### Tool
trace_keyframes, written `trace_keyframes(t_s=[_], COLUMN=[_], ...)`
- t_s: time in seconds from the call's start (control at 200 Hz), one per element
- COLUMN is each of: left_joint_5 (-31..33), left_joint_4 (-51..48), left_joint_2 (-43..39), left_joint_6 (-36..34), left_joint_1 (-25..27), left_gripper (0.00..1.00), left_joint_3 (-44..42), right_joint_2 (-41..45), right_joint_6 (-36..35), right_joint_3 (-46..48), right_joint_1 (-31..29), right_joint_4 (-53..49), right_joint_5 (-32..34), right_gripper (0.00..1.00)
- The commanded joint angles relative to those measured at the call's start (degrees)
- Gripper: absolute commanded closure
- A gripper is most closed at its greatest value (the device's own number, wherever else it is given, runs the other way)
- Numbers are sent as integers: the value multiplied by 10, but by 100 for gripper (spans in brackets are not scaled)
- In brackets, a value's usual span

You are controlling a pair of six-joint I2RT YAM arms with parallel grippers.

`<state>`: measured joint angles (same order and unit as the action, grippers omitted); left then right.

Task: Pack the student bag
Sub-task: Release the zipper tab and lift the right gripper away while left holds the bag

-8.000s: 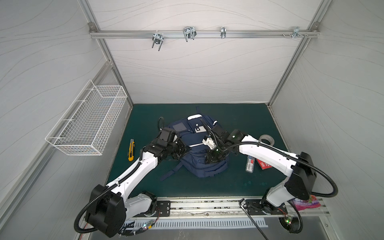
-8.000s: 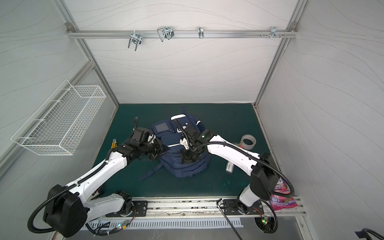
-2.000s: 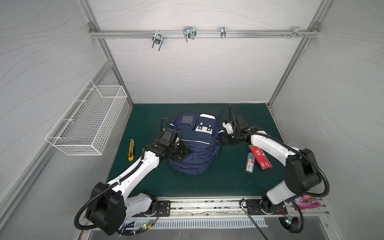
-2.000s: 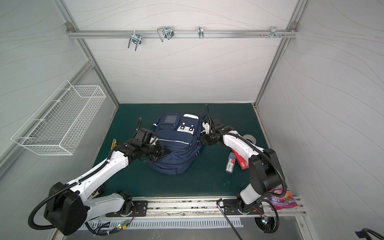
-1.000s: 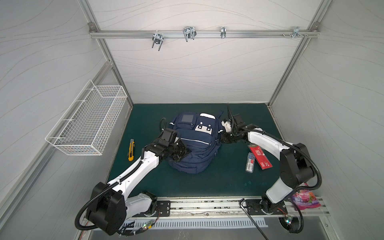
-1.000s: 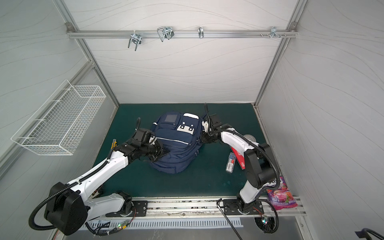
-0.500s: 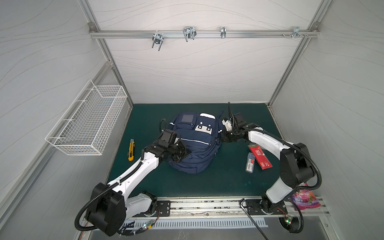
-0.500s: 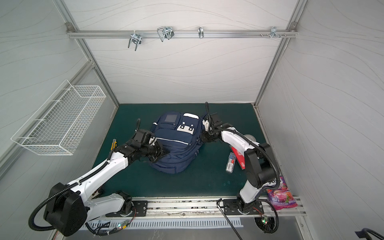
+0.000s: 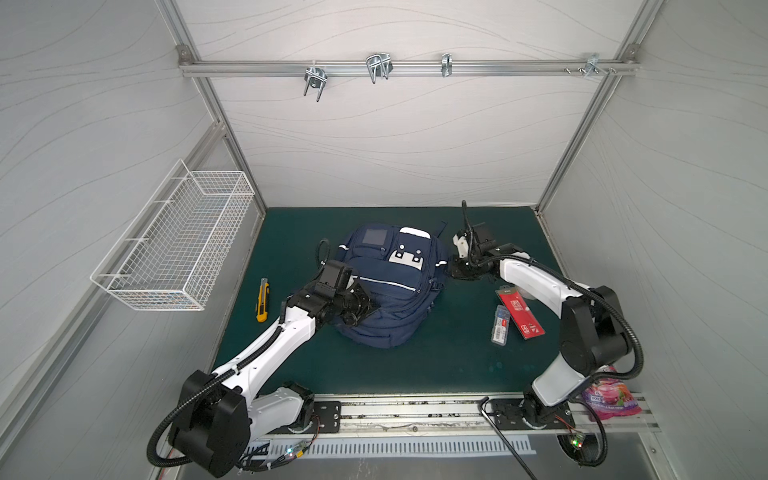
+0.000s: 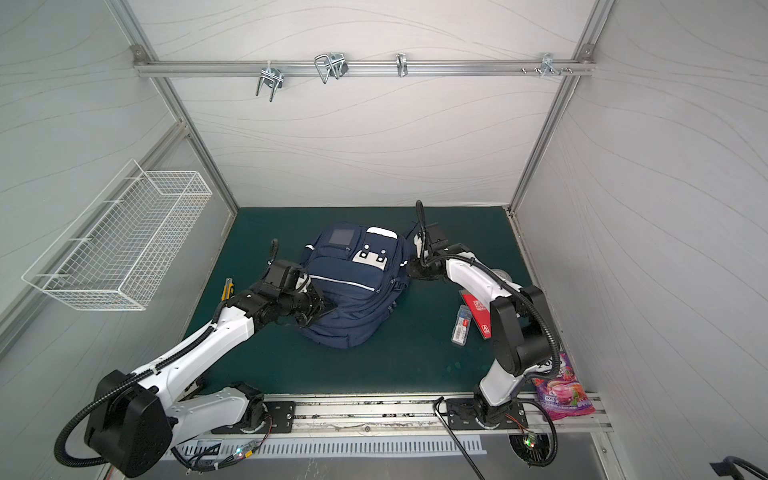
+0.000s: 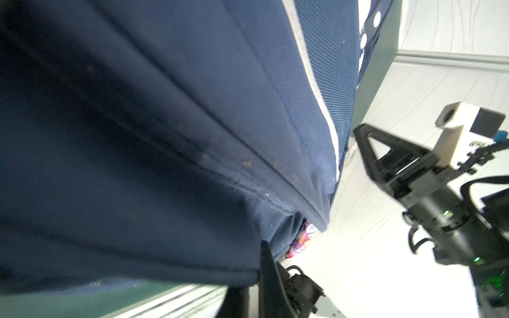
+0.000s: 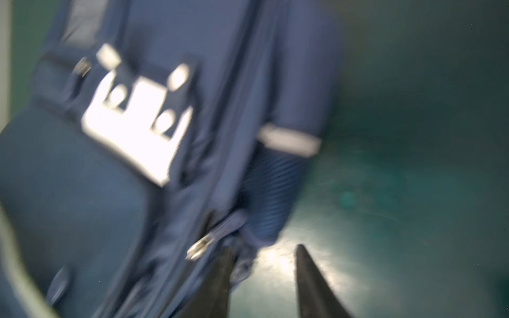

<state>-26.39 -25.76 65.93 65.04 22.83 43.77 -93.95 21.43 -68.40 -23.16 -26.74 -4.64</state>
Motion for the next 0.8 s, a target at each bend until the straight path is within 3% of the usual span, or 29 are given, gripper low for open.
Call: trace_keyframes(t_s=[0.0, 0.135, 0.18, 0.235, 0.345, 0.495, 0.655, 0.79], left_joint_5=[-22, -28, -27, -14, 11, 0, 24, 32], left_joint_4=[43, 59, 48, 18, -15, -13, -49, -49], left_joint_2=[-6, -12, -13, -12, 6, 48, 53, 77], left_joint_6=[18, 12, -1, -21, -40, 6, 16, 12], left_joint_1=[-3, 1, 1, 1, 1, 4, 17, 36], left_gripper=[63, 44, 18, 7, 8, 28, 27, 33], left_joint_3=[3, 46, 71, 106, 145, 122, 114, 143], right_joint_2=[56, 110, 127, 148, 190, 216, 208, 215], right_joint_6=[-1, -13, -17, -18, -8, 0, 14, 30], right_joint_3=[-25, -25, -17, 1, 40, 52, 49, 68], right_joint_1=[-7, -60, -83, -103, -106, -104, -100, -99], right_joint_4=[-37, -67, -65, -51, -21, -22, -52, -45], right_joint_5=[59, 82, 90, 94, 59, 12, -35, -51], right_gripper=[44, 36, 31, 28, 28, 32, 42, 46])
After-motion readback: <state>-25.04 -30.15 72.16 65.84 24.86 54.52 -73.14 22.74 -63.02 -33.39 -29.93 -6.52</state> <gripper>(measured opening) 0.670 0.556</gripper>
